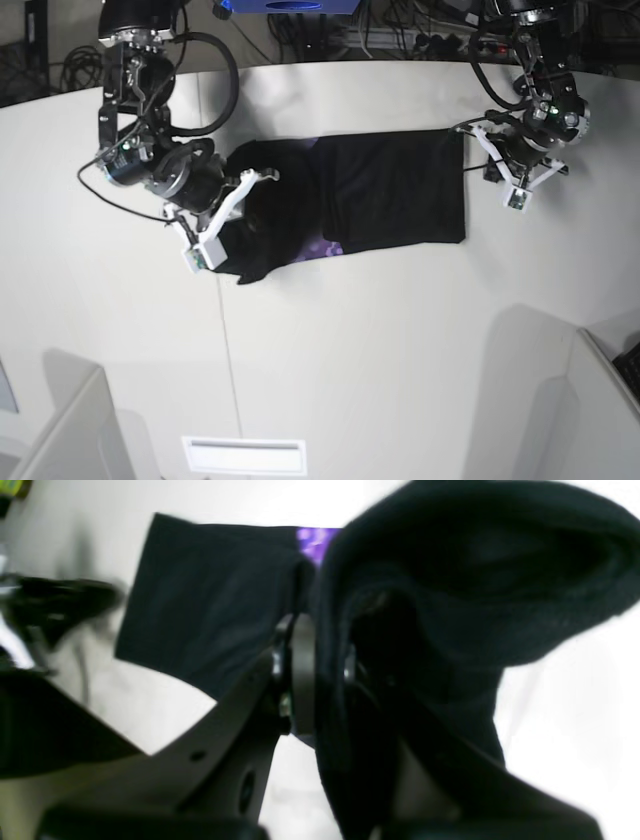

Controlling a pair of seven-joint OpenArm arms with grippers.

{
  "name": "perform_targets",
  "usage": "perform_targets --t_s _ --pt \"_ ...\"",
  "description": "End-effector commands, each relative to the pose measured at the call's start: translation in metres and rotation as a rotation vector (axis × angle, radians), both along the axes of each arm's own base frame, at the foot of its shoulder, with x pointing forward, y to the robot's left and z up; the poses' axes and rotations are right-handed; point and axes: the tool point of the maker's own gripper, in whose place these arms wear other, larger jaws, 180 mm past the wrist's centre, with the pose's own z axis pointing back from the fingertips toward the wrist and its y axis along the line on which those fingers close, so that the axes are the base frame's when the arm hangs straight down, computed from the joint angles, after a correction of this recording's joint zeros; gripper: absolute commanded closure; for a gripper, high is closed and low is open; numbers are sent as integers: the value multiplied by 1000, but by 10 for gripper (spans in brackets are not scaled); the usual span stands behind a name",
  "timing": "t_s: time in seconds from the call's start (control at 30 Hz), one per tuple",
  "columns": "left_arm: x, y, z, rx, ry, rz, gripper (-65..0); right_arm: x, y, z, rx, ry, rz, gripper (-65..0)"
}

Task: Fold the T-shirt properly
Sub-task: 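Grasp the strip end with the right gripper and fold it toward the left gripper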

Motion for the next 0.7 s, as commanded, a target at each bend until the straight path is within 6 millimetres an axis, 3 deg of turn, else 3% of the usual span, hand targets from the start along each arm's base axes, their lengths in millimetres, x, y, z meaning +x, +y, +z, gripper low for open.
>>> perform_targets --t_s 0.0,0.2,0.37,0.53,0.67 --pt "4 13 5 46 -11 5 0 7 9 17 34 -61 18 0" --pt "12 12 2 45 -11 9 0 3 29 21 73 -39 22 0" --pt "20 -28 -3 -3 -12 -73 0 -2 48 27 87 -45 71 0" --pt "20 -52 -7 -35 -7 -111 0 -6 64 30 118 -43 94 0" --pt "21 -58 -7 -46 -9 -113 0 -6 72 37 148 -49 93 0"
